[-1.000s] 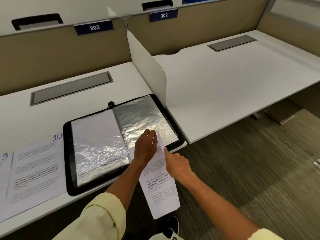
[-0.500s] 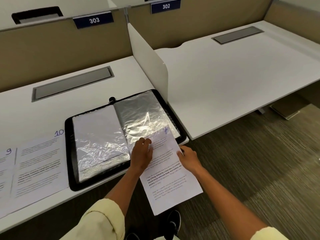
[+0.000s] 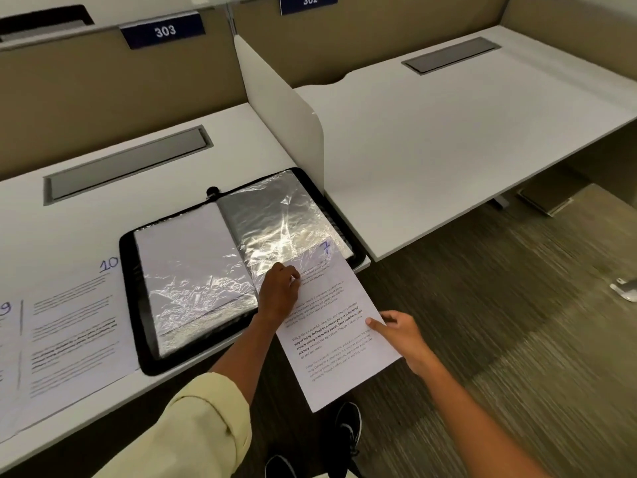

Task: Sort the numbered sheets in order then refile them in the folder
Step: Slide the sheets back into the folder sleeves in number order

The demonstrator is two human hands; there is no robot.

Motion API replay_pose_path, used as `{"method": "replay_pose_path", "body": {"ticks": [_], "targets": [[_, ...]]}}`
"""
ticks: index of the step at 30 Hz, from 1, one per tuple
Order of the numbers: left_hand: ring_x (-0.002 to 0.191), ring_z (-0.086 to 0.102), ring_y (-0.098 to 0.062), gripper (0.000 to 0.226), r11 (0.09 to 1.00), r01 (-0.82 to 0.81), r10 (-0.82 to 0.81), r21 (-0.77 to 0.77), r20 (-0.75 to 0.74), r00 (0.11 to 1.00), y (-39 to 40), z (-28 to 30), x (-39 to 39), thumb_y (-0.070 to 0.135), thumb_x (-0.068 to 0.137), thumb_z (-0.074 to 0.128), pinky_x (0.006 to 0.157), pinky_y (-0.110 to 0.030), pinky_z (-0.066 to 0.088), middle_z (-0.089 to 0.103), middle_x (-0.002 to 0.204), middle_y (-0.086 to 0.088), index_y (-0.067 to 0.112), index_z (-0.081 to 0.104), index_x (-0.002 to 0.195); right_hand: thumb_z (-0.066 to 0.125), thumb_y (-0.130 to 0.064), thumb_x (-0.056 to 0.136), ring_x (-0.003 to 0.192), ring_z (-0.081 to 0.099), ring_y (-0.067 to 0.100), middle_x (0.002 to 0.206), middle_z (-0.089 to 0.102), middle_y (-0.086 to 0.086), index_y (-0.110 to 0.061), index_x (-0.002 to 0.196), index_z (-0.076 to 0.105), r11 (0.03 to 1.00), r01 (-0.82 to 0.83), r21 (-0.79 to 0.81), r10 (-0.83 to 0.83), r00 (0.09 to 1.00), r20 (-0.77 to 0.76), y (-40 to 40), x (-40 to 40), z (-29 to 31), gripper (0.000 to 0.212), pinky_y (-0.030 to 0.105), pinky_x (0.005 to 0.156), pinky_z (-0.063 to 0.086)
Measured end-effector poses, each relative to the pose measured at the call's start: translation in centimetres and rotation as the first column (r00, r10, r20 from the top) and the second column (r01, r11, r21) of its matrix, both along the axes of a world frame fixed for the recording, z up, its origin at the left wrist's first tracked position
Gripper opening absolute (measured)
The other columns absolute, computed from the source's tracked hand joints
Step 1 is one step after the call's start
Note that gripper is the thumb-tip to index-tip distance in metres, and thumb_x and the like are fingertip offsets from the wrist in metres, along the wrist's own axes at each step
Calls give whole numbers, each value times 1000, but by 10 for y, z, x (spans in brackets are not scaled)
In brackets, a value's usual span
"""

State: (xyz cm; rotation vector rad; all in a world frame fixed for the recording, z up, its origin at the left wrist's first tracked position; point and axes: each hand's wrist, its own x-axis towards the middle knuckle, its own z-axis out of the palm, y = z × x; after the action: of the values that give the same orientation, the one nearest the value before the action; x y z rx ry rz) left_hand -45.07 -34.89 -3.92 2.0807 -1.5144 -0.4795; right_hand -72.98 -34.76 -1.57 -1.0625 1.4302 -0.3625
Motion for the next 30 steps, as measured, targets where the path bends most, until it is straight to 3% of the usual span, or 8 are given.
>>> {"method": "replay_pose_path", "body": {"ticks": [3, 6, 12, 18, 25, 30], "targets": [[86, 56, -20, 5, 999, -3, 3, 38, -14, 1000, -4, 4, 3, 13, 91, 62, 72, -28, 38, 53, 93, -2, 13, 67, 90, 77, -25, 85, 84, 73, 15, 96, 74, 2, -15, 108, 63, 993, 119, 23, -120, 991, 51, 17, -8, -3, 28, 28, 66, 57], [86, 59, -23, 5, 997, -10, 12, 71, -38, 999, -8, 8, 5, 12, 89, 64, 73, -30, 42, 58, 96, -9, 12, 68, 89, 78, -20, 84, 95, 71, 20, 101, 74, 5, -12, 111, 64, 964, 248, 97, -256, 963, 82, 33, -14, -10, 31, 38, 75, 61], [83, 55, -21, 6, 998, 11, -7, 69, -46, 999, -7, 11, 5, 10, 90, 63, 73, -29, 38, 61, 95, -10, 8, 68, 91, 74, -8, 85, 99, 73, 27, 107, 75, 12, -5, 113, 60, 848, 430, 309, -516, 804, 297, 71, -9, -17, 31, 45, 86, 59], [87, 59, -27, 7, 999, 32, -32, 20, -1, 999, -3, 12, 4, 5, 88, 63, 75, -32, 43, 66, 92, -13, 5, 70, 87, 67, -8, 92, 97, 73, 28, 110, 72, 12, -6, 113, 60, 865, 422, 271, -486, 840, 242, 102, 21, -25, 22, 42, 79, 61], [105, 59, -33, 26, 998, 46, -44, -46, 35, 998, 7, 14, -1, 3, 94, 56, 94, -45, 46, 65, 112, -17, 2, 66, 118, 60, -1, 96, 86, 72, 22, 103, 72, 10, -4, 98, 64, 853, 507, 121, -522, 832, 189, 119, 34, -20, 6, 29, 66, 60], [100, 59, -32, 31, 993, 95, -89, -70, 89, 992, 8, 16, -2, -4, 93, 51, 85, -38, 45, 65, 104, -16, 5, 67, 118, 61, -1, 95, 89, 74, 22, 105, 74, 11, -2, 97, 66, 859, 506, 73, -509, 831, 227, 115, 37, -19, 6, 32, 70, 60]]}}
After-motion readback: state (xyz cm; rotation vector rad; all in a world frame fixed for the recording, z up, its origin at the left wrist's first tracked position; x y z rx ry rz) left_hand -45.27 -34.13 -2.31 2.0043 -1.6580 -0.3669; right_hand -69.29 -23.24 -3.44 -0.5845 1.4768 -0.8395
